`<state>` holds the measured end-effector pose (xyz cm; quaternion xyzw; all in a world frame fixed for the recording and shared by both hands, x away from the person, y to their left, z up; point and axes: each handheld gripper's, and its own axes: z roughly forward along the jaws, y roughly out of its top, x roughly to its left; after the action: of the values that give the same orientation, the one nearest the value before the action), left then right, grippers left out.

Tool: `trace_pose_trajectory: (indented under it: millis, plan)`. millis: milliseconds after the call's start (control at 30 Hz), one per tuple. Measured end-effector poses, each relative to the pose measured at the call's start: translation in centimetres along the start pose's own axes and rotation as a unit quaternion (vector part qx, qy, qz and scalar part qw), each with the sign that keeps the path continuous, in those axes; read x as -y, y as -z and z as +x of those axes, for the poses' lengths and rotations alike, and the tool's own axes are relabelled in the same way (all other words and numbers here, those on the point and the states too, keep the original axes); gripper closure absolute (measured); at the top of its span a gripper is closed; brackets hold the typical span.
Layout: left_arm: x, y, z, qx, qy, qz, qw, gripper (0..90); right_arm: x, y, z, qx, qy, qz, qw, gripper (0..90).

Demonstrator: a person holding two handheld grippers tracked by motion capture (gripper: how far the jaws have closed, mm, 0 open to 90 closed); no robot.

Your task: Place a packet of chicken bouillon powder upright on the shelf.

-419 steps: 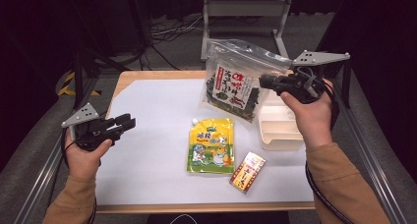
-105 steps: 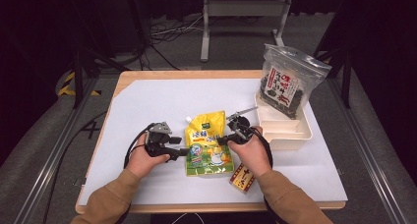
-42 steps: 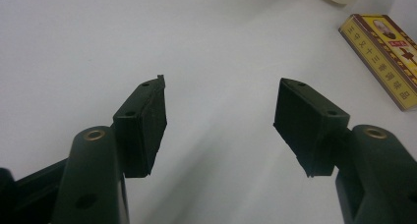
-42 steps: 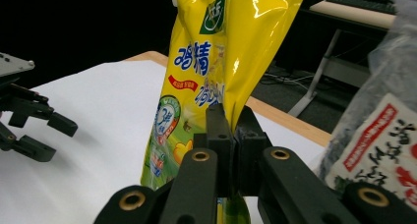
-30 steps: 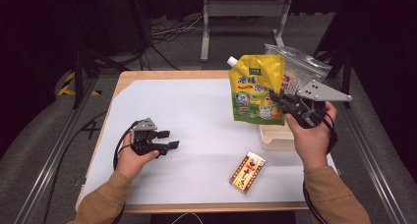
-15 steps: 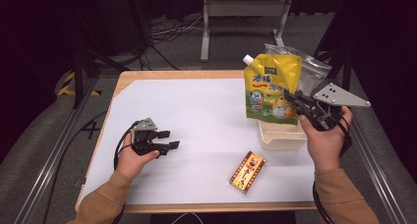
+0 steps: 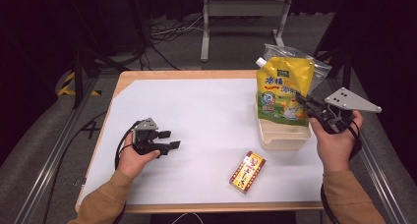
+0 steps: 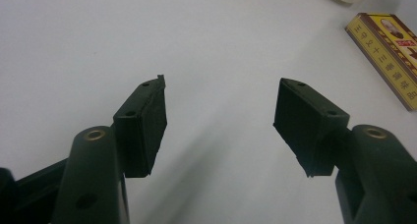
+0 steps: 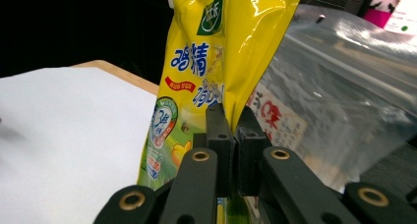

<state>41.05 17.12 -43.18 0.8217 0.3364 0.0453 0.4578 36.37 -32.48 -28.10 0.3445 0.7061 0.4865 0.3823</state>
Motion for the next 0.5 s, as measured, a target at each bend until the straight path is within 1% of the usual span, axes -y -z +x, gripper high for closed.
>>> trace_pose_trajectory:
  millis: [67, 133, 233, 467, 500]
  plan:
    - [0.0, 0.0, 0.0, 0.001, -0.002, 0.001, 1.0000, 37.6, 0.4, -0.1, -0.2, 0.003, -0.003, 0.002, 1.0000, 87.6]
    - [0.0, 0.0, 0.0, 0.000, 0.002, 0.000, 1.0000, 37.6, 0.9, -0.2, -0.4, 0.006, -0.005, 0.005, 1.0000, 87.6]
    - [0.0, 0.0, 0.1, 0.000, -0.003, 0.000, 1.0000, 37.6, 1.5, -0.4, -0.6, 0.007, -0.008, 0.008, 0.9999, 87.6]
    - [0.0, -0.2, 0.0, 0.002, 0.001, 0.003, 1.0000, 37.5, 2.6, -0.8, -0.8, 0.007, -0.004, 0.008, 0.9999, 87.6]
    - [0.0, -0.2, 0.0, 0.001, -0.002, 0.003, 1.0000, 37.5, 2.9, -0.9, -0.8, 0.008, -0.006, 0.011, 0.9999, 87.6]
